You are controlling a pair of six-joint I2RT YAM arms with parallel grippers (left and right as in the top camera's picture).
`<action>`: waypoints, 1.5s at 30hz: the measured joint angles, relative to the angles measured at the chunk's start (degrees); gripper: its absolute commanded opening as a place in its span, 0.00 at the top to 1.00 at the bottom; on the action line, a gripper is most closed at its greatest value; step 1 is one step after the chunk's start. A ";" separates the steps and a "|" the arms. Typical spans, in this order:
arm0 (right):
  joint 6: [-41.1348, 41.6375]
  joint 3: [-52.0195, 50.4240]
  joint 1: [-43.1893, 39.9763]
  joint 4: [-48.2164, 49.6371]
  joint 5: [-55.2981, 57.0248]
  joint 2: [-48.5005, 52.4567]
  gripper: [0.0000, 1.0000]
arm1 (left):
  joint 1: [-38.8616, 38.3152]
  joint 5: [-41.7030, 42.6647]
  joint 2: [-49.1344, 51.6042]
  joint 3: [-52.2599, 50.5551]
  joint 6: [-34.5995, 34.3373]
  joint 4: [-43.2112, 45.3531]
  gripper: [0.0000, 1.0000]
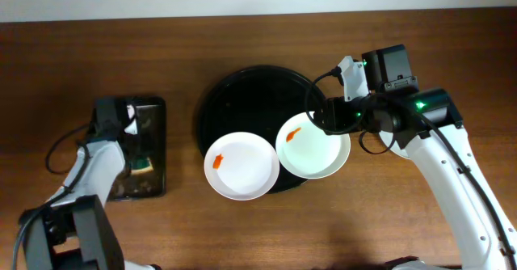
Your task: Clean dirty plates on tray and stack at the side
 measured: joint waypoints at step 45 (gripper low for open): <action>8.52 -0.13 2.32 -7.80 16.70 19.23 0.52 | 0.02 2.69 5.46 8.09 -3.85 -12.74 1.00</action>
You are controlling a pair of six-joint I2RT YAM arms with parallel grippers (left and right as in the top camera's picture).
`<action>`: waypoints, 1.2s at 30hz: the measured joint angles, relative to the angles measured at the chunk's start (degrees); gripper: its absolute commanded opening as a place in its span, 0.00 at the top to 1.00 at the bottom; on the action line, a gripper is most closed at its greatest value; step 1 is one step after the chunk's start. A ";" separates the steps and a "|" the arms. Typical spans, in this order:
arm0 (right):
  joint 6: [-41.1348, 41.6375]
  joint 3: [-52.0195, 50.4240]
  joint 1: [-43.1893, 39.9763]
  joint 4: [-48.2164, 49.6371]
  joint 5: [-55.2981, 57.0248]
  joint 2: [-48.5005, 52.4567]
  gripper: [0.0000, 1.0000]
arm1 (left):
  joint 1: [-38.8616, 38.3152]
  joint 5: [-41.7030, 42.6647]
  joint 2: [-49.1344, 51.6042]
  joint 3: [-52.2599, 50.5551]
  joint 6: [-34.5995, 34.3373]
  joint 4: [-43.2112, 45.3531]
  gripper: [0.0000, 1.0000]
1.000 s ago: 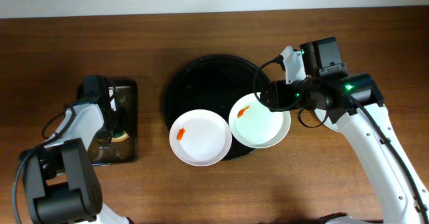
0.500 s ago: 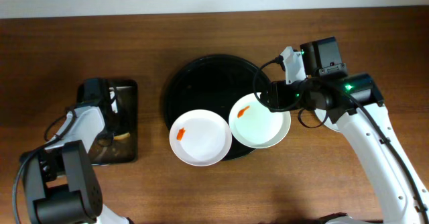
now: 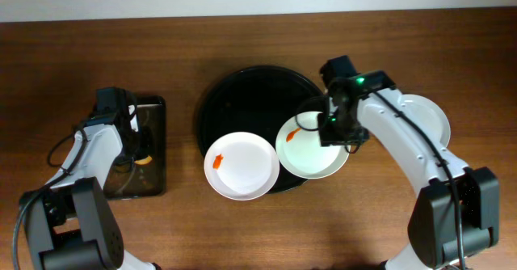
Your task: Clean dirty plates on tray and stack at the side
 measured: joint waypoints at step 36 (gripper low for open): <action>-0.70 -12.35 -3.39 39.50 -1.36 7.54 0.96 | 0.00 -0.02 0.00 0.22 0.44 1.27 1.00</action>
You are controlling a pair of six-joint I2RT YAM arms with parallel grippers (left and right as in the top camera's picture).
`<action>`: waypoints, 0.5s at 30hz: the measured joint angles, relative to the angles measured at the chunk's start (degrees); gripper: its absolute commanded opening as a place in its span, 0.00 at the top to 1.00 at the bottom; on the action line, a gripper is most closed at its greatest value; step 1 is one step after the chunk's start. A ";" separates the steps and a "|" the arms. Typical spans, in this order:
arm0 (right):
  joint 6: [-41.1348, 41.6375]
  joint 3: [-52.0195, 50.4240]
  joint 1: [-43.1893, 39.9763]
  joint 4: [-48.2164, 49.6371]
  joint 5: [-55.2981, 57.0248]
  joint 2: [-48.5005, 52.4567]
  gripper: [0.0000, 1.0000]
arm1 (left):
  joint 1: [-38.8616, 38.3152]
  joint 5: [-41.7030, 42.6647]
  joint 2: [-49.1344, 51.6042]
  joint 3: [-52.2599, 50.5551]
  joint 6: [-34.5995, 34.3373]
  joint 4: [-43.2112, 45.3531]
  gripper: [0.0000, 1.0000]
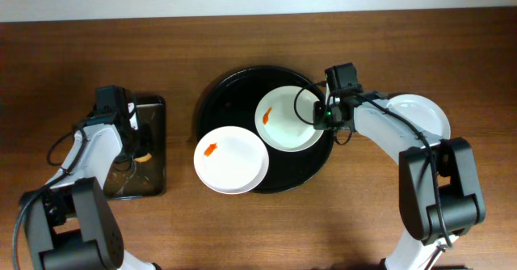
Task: Clean dirty plates on tray and stack at the side
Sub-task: 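Grip the upper-right plate rim with the right gripper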
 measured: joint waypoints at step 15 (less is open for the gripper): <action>-1.64 0.37 0.00 0.00 0.09 0.00 0.96 | 0.00 -1.33 4.66 0.00 1.01 5.38 1.00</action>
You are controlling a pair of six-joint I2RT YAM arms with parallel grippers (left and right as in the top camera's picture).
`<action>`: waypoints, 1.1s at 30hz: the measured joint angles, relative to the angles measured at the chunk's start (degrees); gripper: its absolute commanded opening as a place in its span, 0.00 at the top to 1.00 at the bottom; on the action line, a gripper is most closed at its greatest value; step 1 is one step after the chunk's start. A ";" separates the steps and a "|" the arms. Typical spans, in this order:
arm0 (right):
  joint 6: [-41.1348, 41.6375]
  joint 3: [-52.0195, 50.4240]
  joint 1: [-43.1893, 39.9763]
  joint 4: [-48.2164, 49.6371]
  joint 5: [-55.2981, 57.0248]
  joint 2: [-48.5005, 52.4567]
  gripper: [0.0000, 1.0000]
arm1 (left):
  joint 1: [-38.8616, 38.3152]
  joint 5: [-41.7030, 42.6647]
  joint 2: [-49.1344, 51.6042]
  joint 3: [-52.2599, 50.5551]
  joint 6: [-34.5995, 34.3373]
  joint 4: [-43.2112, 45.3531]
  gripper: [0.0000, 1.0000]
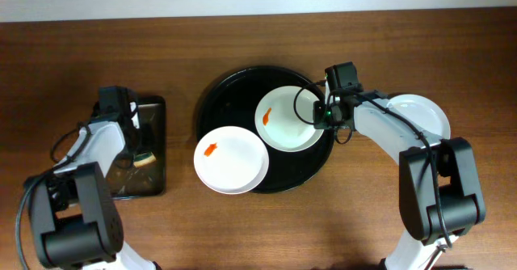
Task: Clean dirty plates on tray and stack at the side
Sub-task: 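Grip the upper-right plate rim with the right gripper, then wipe the held plate with the sponge in the left gripper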
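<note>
A black round tray (242,100) lies mid-table. One white plate (283,128) with an orange smear rests inside it at the upper right. My right gripper (320,116) sits at that plate's right rim and appears shut on it. A second smeared white plate (231,161) overhangs the tray's lower left edge. A clean white plate (424,112) lies at the right, partly under my right arm. My left gripper (136,137) hangs over the sponge (144,158) in the dark dish (153,108); its fingers are too small to read.
The dark rectangular dish stands at the left, about a hand's width from the round tray. My right forearm crosses over the clean plate. Bare wooden table lies in front of the tray and behind it.
My left arm has shifted slightly over the dark dish. Both smeared plates, the tray and my right gripper stand as before.
At first my right gripper was at the rim of the right smeared plate, which overhung the tray's lower right edge. It was still there at the second moment, with my arm bent differently. By the third moment that plate lay inside the tray, and the other plate had shifted left.
</note>
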 measured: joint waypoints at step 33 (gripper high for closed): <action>-0.04 0.22 0.00 -0.42 0.00 0.00 0.96 | -35.34 28.37 13.46 17.70 -14.88 20.96 1.00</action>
